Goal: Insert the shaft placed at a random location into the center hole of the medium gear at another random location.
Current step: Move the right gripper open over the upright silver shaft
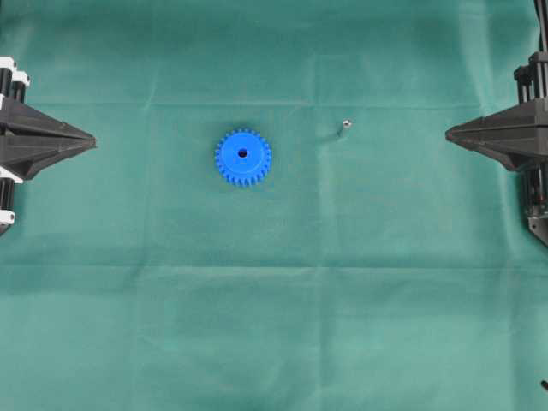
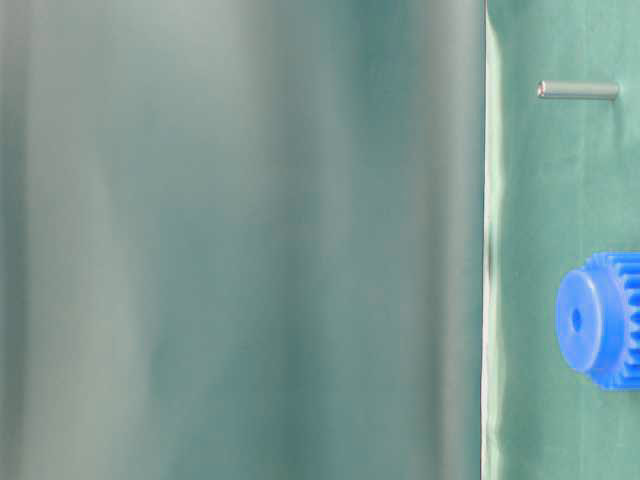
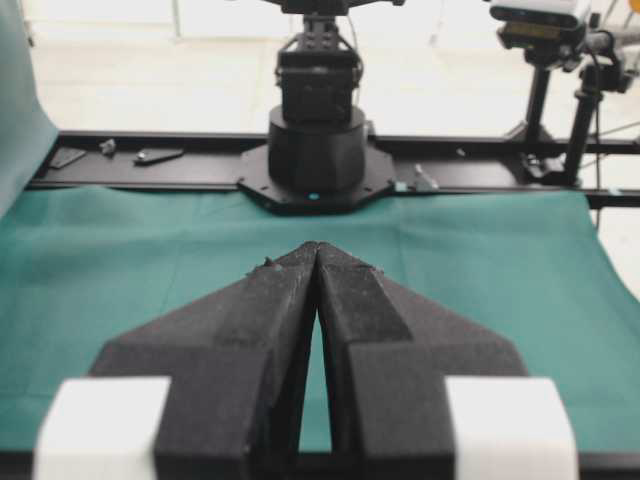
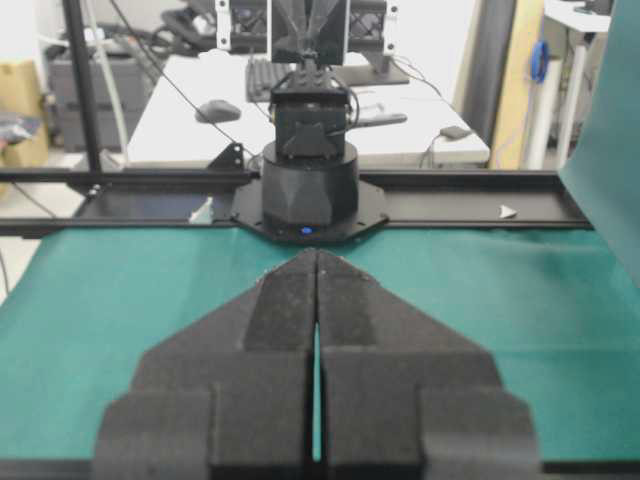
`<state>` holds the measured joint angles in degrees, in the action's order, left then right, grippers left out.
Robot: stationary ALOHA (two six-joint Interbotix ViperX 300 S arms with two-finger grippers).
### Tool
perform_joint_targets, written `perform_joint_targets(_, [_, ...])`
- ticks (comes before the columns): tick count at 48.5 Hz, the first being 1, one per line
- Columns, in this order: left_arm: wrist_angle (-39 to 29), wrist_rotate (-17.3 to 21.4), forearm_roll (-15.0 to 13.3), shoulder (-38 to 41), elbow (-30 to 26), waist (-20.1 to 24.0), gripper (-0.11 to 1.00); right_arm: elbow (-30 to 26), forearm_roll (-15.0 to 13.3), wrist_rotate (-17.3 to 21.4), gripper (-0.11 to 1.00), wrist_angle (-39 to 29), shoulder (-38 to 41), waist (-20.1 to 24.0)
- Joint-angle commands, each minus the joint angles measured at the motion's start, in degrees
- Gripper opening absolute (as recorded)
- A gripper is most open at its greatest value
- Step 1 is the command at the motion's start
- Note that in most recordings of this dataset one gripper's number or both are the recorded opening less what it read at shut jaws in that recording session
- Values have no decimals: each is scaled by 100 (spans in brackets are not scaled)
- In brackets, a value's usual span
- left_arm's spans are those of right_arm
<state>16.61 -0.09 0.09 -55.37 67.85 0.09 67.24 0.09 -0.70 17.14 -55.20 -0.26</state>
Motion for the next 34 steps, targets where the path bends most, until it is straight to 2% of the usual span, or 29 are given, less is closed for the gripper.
perform_joint_targets(1, [-105, -35, 62, 0, -246, -26, 0, -88, 0, 35, 1, -35, 26, 9])
perform_joint_targets(11, [-193, -44, 62, -9, -272, -26, 0, -272, 0, 97, 1, -475, 167, -26])
perform_joint_targets(19, [-220, -44, 62, 0, -272, -26, 0, -272, 9, 97, 1, -492, 290, -97])
perform_joint_targets(27, [-229, -44, 62, 0, -272, -18, 0, -220, 44, 97, 1, -457, 606, -396])
perform_joint_targets(30, [-229, -44, 62, 0, -264, -18, 0, -211, 62, 97, 5, -422, 782, -527])
perform_joint_targets(34, [-220, -44, 62, 0, -264, -26, 0, -193, 70, 97, 21, -290, 1072, -694])
